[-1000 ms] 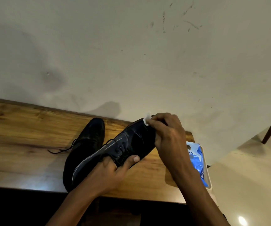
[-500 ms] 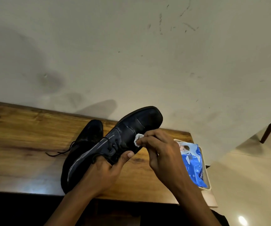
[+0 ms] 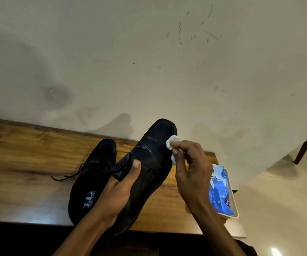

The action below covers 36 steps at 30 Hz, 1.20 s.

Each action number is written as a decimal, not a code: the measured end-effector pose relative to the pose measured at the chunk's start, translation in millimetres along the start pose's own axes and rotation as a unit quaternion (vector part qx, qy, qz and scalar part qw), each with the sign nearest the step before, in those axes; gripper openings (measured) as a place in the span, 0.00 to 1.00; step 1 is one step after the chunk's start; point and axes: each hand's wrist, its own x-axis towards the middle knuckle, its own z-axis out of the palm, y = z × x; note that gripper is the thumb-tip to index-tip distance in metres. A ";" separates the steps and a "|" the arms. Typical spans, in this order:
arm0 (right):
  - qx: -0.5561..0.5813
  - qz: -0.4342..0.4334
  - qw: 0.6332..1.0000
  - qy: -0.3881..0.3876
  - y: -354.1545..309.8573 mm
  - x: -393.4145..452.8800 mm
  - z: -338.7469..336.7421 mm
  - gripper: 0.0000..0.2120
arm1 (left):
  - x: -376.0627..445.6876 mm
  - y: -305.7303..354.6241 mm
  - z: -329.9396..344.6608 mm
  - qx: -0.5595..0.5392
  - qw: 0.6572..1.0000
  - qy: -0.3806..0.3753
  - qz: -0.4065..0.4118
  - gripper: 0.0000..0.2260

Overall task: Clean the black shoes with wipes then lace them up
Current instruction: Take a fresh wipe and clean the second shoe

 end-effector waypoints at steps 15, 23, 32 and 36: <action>-0.020 -0.009 0.999 0.039 6.3 38.6 -0.4 0.11 | -3.5 1.6 -1.0 -0.018 0.998 -0.014 -0.052 0.20; -0.032 -0.046 0.998 -0.032 -4.6 -13.7 2.6 0.10 | 2.7 5.0 -6.8 -0.096 0.990 0.030 -0.099 0.25; -0.063 -0.057 0.996 -0.015 3.3 17.6 16.6 0.10 | 7.1 0.6 -2.3 -0.201 0.971 0.015 -0.125 0.27; -0.070 -0.075 0.993 -0.057 -3.3 -3.5 14.8 0.12 | 13.3 -1.7 -6.3 -0.219 0.968 0.034 -0.115 0.29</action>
